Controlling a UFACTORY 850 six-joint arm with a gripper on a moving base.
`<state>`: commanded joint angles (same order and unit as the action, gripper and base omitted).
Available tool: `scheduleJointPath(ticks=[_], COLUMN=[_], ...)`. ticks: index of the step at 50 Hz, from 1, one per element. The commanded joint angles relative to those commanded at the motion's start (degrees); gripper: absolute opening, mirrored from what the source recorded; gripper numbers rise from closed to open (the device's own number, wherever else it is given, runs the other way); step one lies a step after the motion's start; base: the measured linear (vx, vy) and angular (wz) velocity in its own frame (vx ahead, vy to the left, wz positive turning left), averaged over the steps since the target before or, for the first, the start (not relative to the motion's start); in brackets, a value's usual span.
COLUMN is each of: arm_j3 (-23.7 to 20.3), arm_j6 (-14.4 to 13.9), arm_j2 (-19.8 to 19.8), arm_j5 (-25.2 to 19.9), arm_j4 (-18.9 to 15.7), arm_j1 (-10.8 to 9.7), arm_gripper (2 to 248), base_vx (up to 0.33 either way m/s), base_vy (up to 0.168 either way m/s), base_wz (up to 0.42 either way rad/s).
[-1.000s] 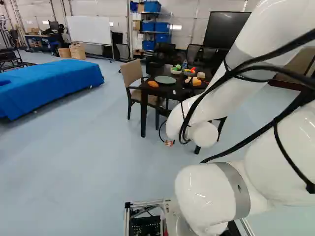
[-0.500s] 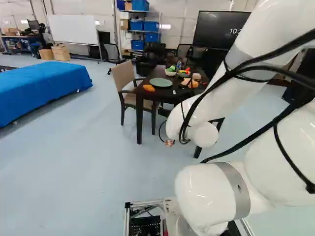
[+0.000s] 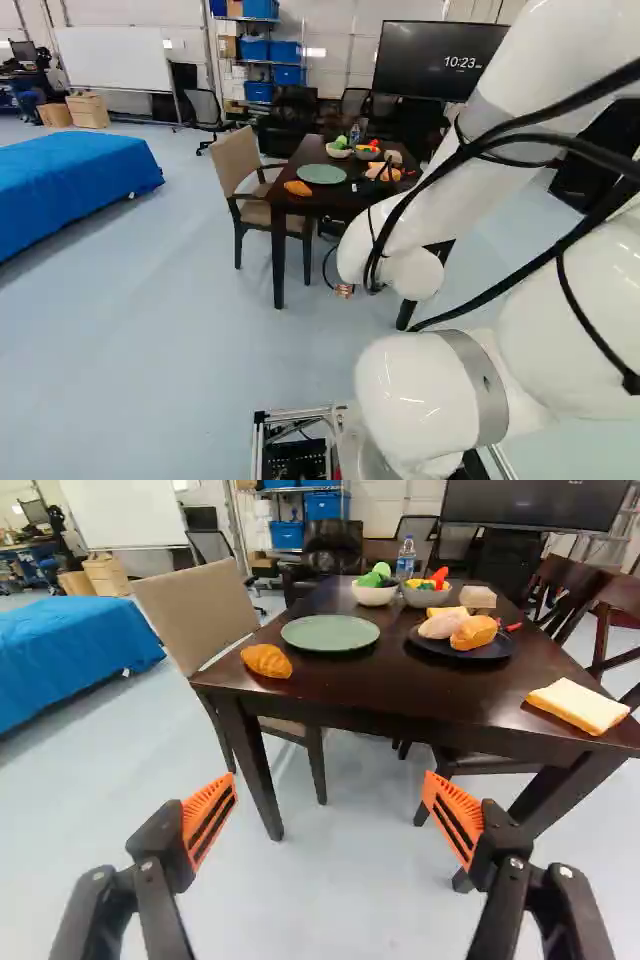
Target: Move the croissant to the empty plate
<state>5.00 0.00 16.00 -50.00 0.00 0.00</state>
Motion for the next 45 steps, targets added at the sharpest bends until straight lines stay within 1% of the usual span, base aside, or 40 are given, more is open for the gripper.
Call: scheduleJointPath(ticks=[27, 36, 45], arm_j3=[0.0, 0.0, 0.0], arm_j6=[0.0, 0.0, 0.0], arm_j2=[0.0, 0.0, 0.0], arm_j5=[0.0, 0.0, 0.0], arm_j4=[0.0, 0.0, 0.0], arm_j1=[0.0, 0.0, 0.0], arm_gripper=[247, 247, 247], base_vx=[0.171, 0.147, 0.106], base_vy=[0.090, 0.051, 0.046], base_wz=[-0.178, -0.157, -0.029])
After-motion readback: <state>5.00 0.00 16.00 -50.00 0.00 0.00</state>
